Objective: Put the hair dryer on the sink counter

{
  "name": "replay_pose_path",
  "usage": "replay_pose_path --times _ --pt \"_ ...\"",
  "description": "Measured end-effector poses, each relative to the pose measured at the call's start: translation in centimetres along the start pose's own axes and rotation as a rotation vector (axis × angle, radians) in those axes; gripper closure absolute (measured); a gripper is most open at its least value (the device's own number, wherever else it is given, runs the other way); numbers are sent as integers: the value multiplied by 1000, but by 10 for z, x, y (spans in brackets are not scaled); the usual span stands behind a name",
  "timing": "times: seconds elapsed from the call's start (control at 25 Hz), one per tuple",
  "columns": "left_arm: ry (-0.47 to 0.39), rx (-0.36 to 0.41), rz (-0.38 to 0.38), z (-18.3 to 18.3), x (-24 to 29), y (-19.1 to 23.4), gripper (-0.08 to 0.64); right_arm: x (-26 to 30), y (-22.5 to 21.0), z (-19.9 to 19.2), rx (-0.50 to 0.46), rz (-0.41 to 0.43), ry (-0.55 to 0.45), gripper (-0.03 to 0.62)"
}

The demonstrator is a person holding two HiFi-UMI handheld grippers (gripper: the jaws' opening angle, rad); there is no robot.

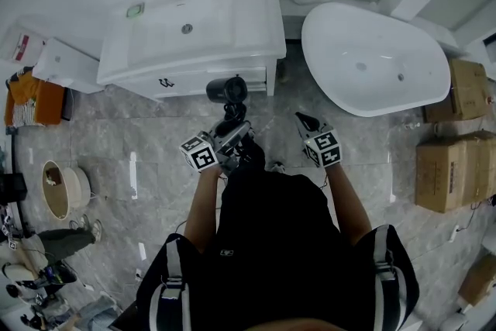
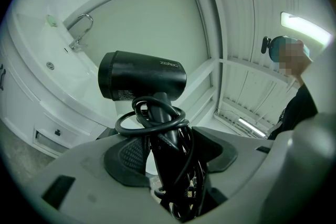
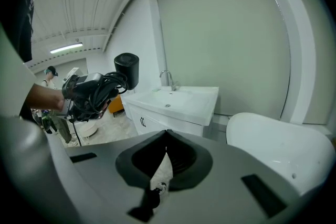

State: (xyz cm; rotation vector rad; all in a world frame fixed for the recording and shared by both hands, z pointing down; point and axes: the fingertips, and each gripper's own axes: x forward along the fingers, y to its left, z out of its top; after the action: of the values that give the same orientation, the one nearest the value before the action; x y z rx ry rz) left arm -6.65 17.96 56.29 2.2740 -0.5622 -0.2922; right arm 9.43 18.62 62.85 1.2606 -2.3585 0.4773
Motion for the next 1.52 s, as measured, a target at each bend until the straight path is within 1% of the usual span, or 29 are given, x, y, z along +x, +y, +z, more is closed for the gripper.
replay_pose_path --times 0.64,1.0,1.32,1.52 --pt "51 -16 -42 51 23 58 311 57 -20 22 41 -51 34 534" --pt "64 -21 -62 89 37 92 311 103 -31 46 48 -61 45 534" --pt "84 -39 -88 108 47 124 311 130 -41 59 56 -91 59 534" --pt "110 -29 -116 120 53 135 311 146 -44 66 73 -112 60 534"
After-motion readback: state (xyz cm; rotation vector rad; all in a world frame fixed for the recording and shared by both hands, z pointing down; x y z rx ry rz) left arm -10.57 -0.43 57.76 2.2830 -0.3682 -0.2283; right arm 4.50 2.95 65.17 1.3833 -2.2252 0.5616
